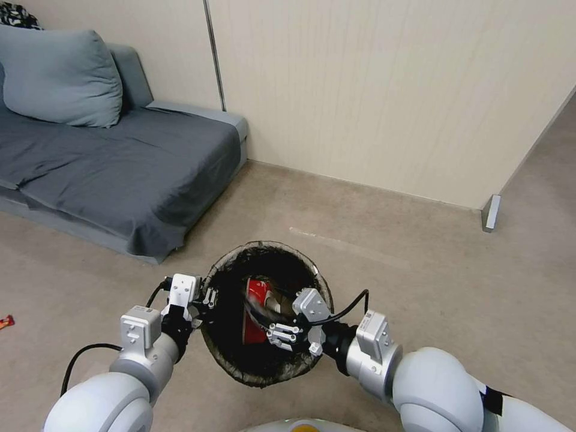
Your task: Pick up the trash bin, then pick up the garbage from the floor and place it into the trash bin.
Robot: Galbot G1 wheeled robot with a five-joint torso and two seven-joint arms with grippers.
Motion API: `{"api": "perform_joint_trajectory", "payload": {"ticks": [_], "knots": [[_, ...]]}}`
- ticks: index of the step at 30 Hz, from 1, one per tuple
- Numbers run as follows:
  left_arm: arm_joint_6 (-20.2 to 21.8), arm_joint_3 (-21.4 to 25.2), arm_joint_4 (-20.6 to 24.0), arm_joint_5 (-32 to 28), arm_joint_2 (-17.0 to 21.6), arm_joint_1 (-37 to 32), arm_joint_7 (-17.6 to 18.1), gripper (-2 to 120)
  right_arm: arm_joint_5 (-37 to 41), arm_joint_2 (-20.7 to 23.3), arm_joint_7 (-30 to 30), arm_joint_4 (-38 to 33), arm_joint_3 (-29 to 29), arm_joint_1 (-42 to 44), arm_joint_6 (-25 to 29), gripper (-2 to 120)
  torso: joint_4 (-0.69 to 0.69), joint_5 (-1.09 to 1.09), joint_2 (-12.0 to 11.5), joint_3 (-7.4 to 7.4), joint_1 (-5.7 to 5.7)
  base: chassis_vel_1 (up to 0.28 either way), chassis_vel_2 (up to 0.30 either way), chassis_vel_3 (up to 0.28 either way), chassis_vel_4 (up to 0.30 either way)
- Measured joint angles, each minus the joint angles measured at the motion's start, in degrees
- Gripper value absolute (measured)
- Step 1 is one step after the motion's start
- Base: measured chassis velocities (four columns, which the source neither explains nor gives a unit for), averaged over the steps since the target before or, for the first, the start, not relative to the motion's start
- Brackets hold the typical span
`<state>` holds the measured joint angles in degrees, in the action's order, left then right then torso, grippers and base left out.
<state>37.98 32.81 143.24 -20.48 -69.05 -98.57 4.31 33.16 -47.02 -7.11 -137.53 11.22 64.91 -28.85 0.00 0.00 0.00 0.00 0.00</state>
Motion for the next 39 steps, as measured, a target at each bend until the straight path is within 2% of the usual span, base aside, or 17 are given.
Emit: {"api": "perform_joint_trajectory", "payload": {"ticks": [1,2,5,10,14,17,23,32,34,35,39], "knots": [[0.0,0.0,0.0,0.0,0.0,0.08,-0.01,1,0.0,0.02,-0.02,-0.34,-0.49,0.25,0.03,89,0.0,0.0,0.0,0.0,0.0,0.0,0.0,0.0,0.0],[0.0,0.0,0.0,0.0,0.0,0.08,-0.01,1,0.0,0.02,-0.02,-0.34,-0.49,0.25,0.03,89,0.0,0.0,0.0,0.0,0.0,0.0,0.0,0.0,0.0],[0.01,-0.07,0.0,0.03,-0.03,0.21,-0.08,1,0.03,0.31,-0.04,-1.37,-1.66,1.06,0.09,99,-0.01,0.0,0.0,0.0,0.0,0.0,0.0,0.0,0.0],[0.02,-0.17,0.0,0.04,-0.16,0.42,-0.17,1,0.77,0.62,-0.04,-3.37,-4.02,1.59,0.2,100,-0.01,0.0,0.0,0.0,0.0,0.0,0.0,0.0,0.0],[0.02,-0.19,0.0,0.06,-0.31,0.6,-0.19,1,3.39,1.37,-0.12,-5.68,-8.43,1.81,0.36,100,-0.01,0.0,0.0,0.0,0.0,0.0,0.0,0.0,0.0],[0.02,-0.17,0.0,0.06,-0.37,0.68,-0.21,1,6.17,2.53,-1.31,-5.91,-11.8,1.91,2.26,100,0.0,0.0,0.0,0.0,0.0,0.0,0.0,0.0,0.0],[0.05,0.19,0.0,0.74,-1.33,0.09,-0.45,1,6.02,2.41,-3.0,-5.92,-15.43,2.41,5.9,100,0.0,0.01,0.0,0.0,0.0,0.0,0.0,0.0,0.0],[0.2,1.3,0.0,2.16,-3.45,-1.93,-0.6,1,-0.36,-1.62,-6.59,-5.85,-21.27,9.18,11.95,100,0.01,-0.01,0.0,0.0,0.0,0.0,0.0,0.0,0.0],[0.16,2.06,0.0,2.13,-3.59,-2.02,-0.59,1,-4.38,-4.88,-7.57,-5.8,-26.15,14.67,13.8,100,-0.02,0.0,0.0,0.0,0.0,0.0,0.0,0.0,0.0],[0.16,2.76,0.0,1.82,-3.71,-2.22,-0.58,1,-8.9,-6.85,-7.19,-5.79,-29.52,18.35,15.87,100,-0.01,0.0,0.0,0.0,0.0,0.0,0.0,0.0,0.0],[0.15,4.19,0.0,1.34,-3.91,-2.37,-0.58,1,-17.55,-10.85,-4.6,-4.94,-35.33,24.67,19.99,100,0.0,-0.01,0.0,0.0,0.0,0.0,0.0,0.0,0.0]]}}
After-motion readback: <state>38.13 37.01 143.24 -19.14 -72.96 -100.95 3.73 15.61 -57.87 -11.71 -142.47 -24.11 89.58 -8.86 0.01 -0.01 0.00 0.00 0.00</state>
